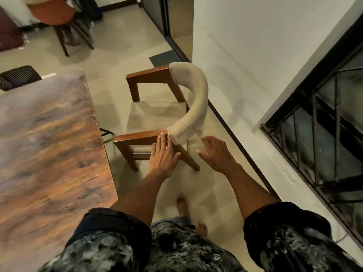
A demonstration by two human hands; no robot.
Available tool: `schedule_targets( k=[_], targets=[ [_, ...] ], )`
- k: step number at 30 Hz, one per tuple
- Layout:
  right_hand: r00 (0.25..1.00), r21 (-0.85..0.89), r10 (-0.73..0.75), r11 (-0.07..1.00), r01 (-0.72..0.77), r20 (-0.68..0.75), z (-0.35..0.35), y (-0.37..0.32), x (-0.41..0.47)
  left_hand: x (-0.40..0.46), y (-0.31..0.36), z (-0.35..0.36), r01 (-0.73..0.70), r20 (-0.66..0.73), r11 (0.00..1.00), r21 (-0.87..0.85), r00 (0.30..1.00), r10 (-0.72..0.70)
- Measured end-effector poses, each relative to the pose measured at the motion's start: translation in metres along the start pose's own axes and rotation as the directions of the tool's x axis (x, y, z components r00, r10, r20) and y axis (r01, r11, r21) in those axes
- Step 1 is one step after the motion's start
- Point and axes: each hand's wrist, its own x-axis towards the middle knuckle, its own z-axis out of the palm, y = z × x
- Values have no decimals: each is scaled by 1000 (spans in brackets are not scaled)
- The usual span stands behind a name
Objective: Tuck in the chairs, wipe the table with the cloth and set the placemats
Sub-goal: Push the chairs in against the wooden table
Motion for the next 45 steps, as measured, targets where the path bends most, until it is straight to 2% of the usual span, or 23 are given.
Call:
schedule_targets(
  k=[6,9,12,18,24,31,35,39,45],
  targets=[
    [1000,-60,12,998,-11,24,-27,27,45,60,9,-5,34,9,999,-43,999,-33],
    [998,-63,44,997,-42,37,-49,47,62,83,30,-2,2,35,994,-106,999,2],
    [999,-83,33,996,-31,26,-60,70,80,103,43,-1,-15,8,997,-75,1000,16],
    [996,-88,-67,994,71,51,-77,96,133,143,49,-11,107,28,993,-55,994,-106],
    [975,-93,-209,972,215,73,-104,146,202,196,83,-9,243,-2,966,-92,970,-244],
    [916,-147,-359,911,386,181,-141,217,271,237,161,1,364,-37,913,-185,926,-376],
    [845,-106,-468,855,507,258,-147,212,303,242,170,-2,503,-32,845,-184,856,-516],
    [777,-77,-537,805,589,328,-134,196,340,249,159,-4,583,-30,792,-182,802,-597],
    [713,-88,-582,748,658,390,-113,192,386,283,158,4,593,85,781,-197,804,-588]
  ],
)
